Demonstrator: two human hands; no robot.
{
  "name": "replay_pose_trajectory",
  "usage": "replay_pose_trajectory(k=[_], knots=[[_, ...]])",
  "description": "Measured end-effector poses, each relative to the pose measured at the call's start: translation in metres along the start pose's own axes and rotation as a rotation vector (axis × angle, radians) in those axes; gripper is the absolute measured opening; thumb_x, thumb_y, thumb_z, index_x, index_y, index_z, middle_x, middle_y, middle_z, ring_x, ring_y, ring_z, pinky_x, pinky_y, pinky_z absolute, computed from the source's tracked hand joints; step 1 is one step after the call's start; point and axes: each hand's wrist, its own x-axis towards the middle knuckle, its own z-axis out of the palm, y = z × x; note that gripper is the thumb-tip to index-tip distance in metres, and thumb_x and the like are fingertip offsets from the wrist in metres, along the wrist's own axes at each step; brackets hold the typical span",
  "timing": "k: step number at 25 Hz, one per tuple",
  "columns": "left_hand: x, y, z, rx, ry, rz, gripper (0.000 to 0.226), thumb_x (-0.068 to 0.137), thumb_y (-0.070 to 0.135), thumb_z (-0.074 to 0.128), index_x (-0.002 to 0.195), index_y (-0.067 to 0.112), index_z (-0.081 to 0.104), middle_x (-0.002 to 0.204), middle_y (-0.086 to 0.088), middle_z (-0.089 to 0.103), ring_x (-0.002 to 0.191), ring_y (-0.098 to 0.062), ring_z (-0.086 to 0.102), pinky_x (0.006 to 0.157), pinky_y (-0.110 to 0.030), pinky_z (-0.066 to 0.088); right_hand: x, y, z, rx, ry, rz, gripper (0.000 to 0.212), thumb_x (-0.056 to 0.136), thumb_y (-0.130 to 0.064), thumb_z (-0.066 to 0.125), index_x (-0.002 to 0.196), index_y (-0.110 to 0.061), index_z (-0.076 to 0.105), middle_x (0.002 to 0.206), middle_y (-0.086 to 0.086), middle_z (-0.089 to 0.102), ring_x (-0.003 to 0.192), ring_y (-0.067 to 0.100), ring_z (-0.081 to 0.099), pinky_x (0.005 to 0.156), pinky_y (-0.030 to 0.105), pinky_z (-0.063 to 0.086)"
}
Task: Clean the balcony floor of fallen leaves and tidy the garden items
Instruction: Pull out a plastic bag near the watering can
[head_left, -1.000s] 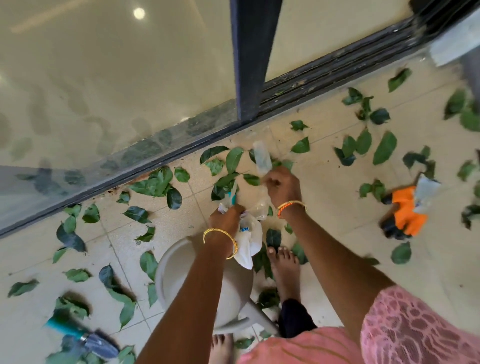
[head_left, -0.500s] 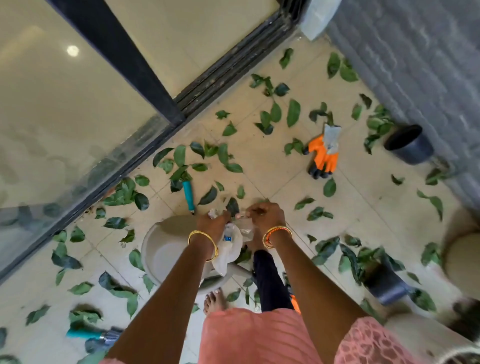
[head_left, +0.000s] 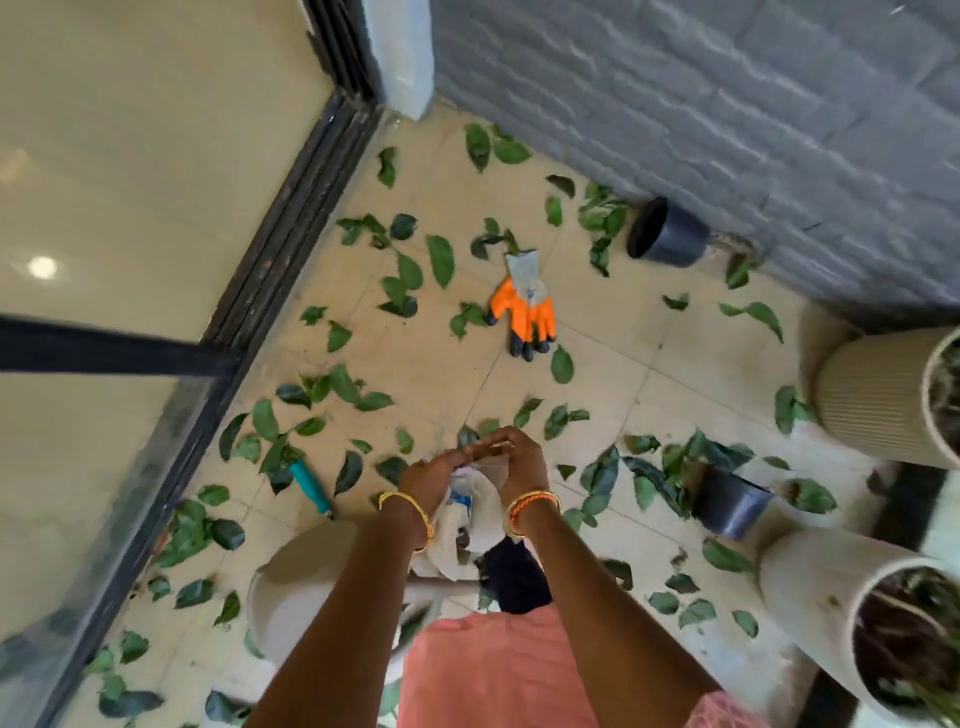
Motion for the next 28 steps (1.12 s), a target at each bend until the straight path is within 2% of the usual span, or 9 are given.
replay_pose_trajectory(k=[2,4,9,12,14,16,19,24,28], knots=[[0.008,0.016,0.018,0.006,-0.019,-0.02,0.082,0.038,0.058,0.084,0.099,0.004,0.07,0.115,-0.021,0.066,0.094,-0.036,0.065,0.09,-0.035,0.054,-0.025,-0.061,-0.034,0.037,0.101,0.04,0.018,0.073,-0.015,0.075,0.07,-0.024,0.059,0.078,-0.001,0.068,0.076,0.016,0.063,0.069,0.021,0.053],[0.012,0.042,0.036,0.034,-0.047,-0.023,0.088,0.031,0.053,0.08,0.103,0.004,0.07,0.11,-0.019,0.068,0.099,-0.035,0.065,0.096,-0.043,0.05,-0.016,-0.079,-0.057,0.113,0.159,0.008,0.017,0.077,-0.008,0.073,0.07,-0.018,0.061,0.077,0.003,0.065,0.076,0.018,0.06,0.06,0.014,0.046],[-0.016,0.104,0.077,0.139,0.094,0.085,0.029,0.083,0.022,0.068,0.103,0.002,0.063,0.097,-0.012,0.062,0.079,-0.028,0.054,0.067,-0.03,0.044,-0.008,-0.121,-0.092,0.329,0.021,0.137,0.02,0.09,-0.018,0.059,0.097,-0.003,0.071,0.099,0.008,0.066,0.097,0.019,0.058,0.078,0.023,0.042],[-0.008,0.109,0.096,0.176,0.138,0.084,0.031,0.087,0.02,0.06,0.111,0.0,0.059,0.109,-0.016,0.061,0.087,-0.025,0.051,0.075,-0.031,0.041,-0.007,-0.119,-0.114,0.468,-0.145,0.291,0.052,0.079,-0.057,0.06,0.106,-0.013,0.069,0.114,0.007,0.066,0.107,0.024,0.06,0.095,0.034,0.046],[-0.004,0.105,0.111,0.201,0.079,0.062,0.04,0.089,0.021,0.052,0.123,-0.001,0.055,0.128,-0.02,0.055,0.089,-0.021,0.047,0.079,-0.031,0.038,-0.012,-0.111,-0.124,0.481,-0.223,0.272,0.028,0.083,-0.04,0.062,0.098,-0.017,0.067,0.115,0.01,0.065,0.102,0.021,0.059,0.094,0.034,0.044],[0.016,0.09,0.124,0.203,0.066,0.048,0.043,0.076,0.025,0.061,0.111,0.001,0.059,0.116,-0.017,0.059,0.077,-0.025,0.052,0.076,-0.031,0.039,-0.018,-0.095,-0.129,0.5,-0.11,0.226,0.017,0.085,-0.014,0.06,0.1,-0.01,0.069,0.112,0.013,0.065,0.097,0.021,0.058,0.091,0.034,0.046],[0.055,0.055,0.134,0.22,0.018,0.011,0.084,0.039,0.03,0.068,0.115,-0.006,0.062,0.105,-0.019,0.067,0.076,-0.033,0.061,0.072,-0.033,0.049,-0.03,-0.079,-0.129,0.594,0.205,0.266,0.017,0.083,-0.012,0.057,0.09,-0.01,0.072,0.098,0.013,0.07,0.088,0.024,0.062,0.083,0.033,0.05],[-0.008,0.028,0.152,0.282,-0.109,0.056,0.034,0.072,0.031,0.063,0.091,0.004,0.068,0.108,-0.016,0.065,0.099,-0.031,0.06,0.093,-0.036,0.046,-0.051,-0.048,-0.117,0.754,0.438,0.372,0.018,0.084,-0.015,0.056,0.093,-0.013,0.072,0.095,0.009,0.071,0.084,0.021,0.062,0.08,0.028,0.049],[-0.036,0.003,0.126,0.413,-0.14,0.118,0.06,0.065,0.041,0.071,0.112,0.006,0.065,0.111,-0.006,0.064,0.099,-0.026,0.061,0.098,-0.035,0.046,-0.092,-0.037,-0.097,0.732,0.511,0.317,0.022,0.08,-0.011,0.056,0.096,-0.012,0.07,0.095,0.01,0.071,0.087,0.024,0.063,0.08,0.029,0.051]])
